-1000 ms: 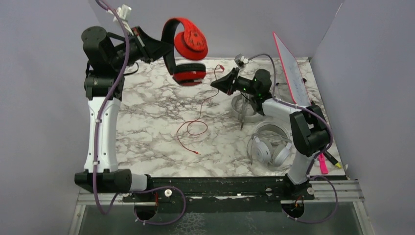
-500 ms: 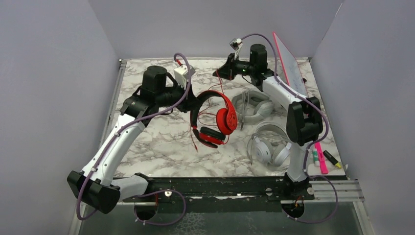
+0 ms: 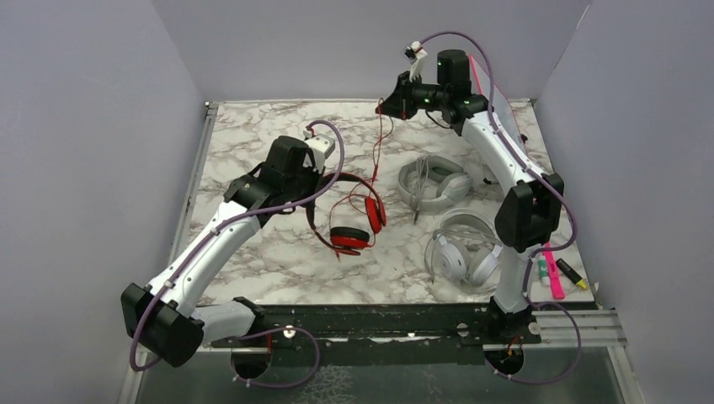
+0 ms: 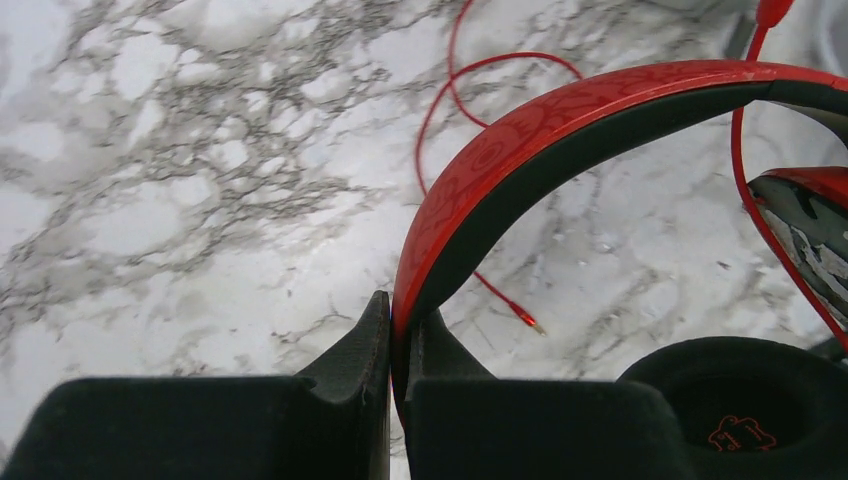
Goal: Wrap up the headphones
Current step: Wrap the headphones cable around the headphones.
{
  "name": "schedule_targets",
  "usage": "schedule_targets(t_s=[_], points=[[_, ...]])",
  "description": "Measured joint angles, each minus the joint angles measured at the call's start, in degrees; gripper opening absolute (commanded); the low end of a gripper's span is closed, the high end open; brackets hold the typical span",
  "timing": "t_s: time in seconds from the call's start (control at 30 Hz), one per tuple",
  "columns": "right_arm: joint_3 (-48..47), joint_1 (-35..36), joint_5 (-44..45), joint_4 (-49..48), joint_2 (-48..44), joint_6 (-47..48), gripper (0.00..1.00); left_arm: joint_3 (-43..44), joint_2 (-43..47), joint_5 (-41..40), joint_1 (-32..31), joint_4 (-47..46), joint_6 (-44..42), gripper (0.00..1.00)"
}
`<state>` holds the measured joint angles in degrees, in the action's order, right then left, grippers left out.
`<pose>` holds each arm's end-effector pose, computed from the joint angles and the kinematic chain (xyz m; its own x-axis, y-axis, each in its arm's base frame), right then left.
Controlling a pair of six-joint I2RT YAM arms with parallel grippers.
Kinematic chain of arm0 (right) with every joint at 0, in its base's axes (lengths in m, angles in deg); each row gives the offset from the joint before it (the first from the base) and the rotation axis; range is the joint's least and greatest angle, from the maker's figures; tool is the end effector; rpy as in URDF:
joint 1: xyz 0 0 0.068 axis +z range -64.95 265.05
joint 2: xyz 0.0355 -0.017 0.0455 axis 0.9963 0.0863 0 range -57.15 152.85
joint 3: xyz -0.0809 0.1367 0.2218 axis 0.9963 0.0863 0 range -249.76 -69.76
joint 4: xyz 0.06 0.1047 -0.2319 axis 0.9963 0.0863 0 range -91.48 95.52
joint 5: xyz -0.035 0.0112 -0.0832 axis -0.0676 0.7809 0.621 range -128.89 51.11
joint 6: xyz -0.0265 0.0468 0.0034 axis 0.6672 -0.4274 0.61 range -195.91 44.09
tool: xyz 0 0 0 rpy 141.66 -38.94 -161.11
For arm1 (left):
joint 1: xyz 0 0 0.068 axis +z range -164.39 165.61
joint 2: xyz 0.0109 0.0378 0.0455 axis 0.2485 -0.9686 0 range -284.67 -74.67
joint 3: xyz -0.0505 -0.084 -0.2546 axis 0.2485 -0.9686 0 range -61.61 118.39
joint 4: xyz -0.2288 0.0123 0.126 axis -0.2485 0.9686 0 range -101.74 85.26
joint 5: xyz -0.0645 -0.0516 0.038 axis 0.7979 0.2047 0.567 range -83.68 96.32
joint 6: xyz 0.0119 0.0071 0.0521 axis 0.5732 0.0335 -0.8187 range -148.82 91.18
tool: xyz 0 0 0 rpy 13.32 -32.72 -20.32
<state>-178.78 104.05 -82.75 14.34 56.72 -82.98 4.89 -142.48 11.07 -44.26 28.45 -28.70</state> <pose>0.4357 0.1761 0.3589 -0.4355 -0.0561 -0.8984 -0.8002 0.4814 0.3578 0.2140 -0.1264 0.3398 -0.5756 0.3283 -0.7489 0.5490 0.8339 -0.0564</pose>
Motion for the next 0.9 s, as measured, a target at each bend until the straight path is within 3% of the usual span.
schedule_targets(t_s=[0.27, 0.57, 0.8, 0.9], points=[[-6.9, 0.7, 0.6, 8.0, -2.1, 2.6, 0.01, 0.0, -5.3, -16.7, -0.2, 0.3, 0.9, 0.0], [-16.6, 4.5, 1.1, 17.6, -2.2, 5.4, 0.01, 2.5, -10.8, -33.3, -0.3, 0.2, 7.4, 0.0], [-17.2, 7.4, 0.3, 23.2, -3.6, 5.3, 0.01, 7.3, -15.4, -44.1, 1.0, -1.6, 12.4, 0.0], [-12.1, 9.3, -3.2, 22.7, -10.3, 2.3, 0.01, 12.3, -19.3, -44.9, 6.4, -4.0, 16.3, 0.0]])
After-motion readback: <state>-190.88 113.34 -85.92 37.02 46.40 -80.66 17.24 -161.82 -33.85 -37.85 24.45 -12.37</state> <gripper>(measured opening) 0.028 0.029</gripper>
